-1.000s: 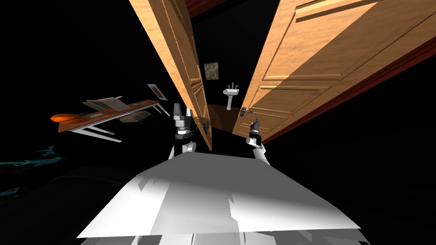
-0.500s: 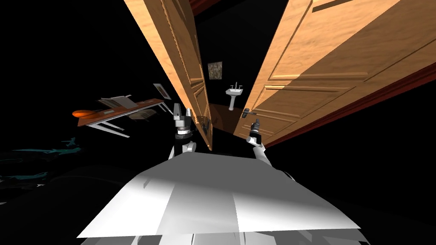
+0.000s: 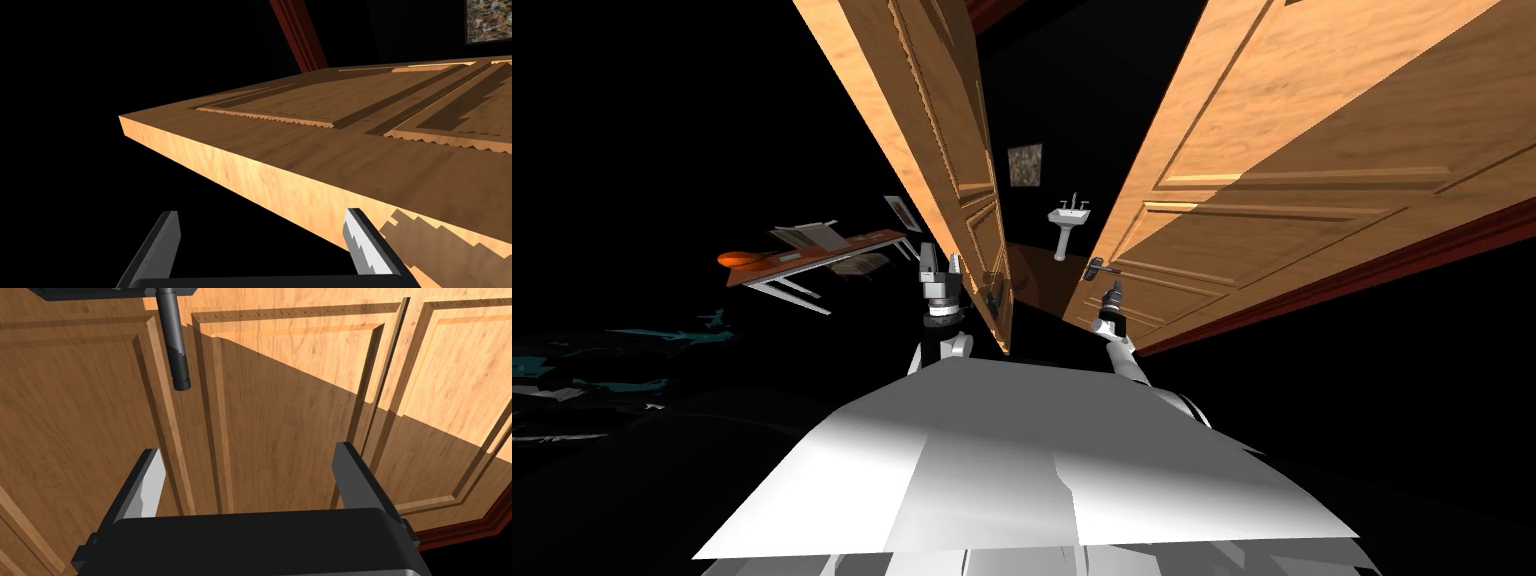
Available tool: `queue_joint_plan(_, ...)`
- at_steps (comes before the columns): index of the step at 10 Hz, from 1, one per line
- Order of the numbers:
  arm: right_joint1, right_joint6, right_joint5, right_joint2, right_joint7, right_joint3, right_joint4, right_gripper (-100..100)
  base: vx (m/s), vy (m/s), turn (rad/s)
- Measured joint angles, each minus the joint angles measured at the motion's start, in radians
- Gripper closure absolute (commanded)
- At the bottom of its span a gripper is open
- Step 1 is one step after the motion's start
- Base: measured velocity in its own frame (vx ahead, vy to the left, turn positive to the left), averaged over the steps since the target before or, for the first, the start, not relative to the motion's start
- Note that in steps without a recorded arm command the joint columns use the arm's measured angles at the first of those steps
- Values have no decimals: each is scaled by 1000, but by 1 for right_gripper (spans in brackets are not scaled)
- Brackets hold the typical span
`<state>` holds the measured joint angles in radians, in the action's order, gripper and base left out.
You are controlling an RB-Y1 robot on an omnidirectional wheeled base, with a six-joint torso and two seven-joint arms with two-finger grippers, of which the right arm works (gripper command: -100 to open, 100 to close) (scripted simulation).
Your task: Pull the door open
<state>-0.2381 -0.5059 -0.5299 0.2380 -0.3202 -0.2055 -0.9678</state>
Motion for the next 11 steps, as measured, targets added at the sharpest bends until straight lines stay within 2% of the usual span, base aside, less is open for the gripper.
queue_joint_plan(2, -24, -4, -14, 10, -3, -4, 49, -100, 48, -41, 108)
queue_joint_plan(5, -79, -13, -47, 26, -19, -13, 155, -100, 58, -61, 133)
queue_joint_plan(7, -105, -11, -68, 36, -30, -21, 209, -100, 51, -53, 97)
queue_joint_plan(11, -149, -10, -101, 50, -49, -34, 294, -100, 42, -45, 81)
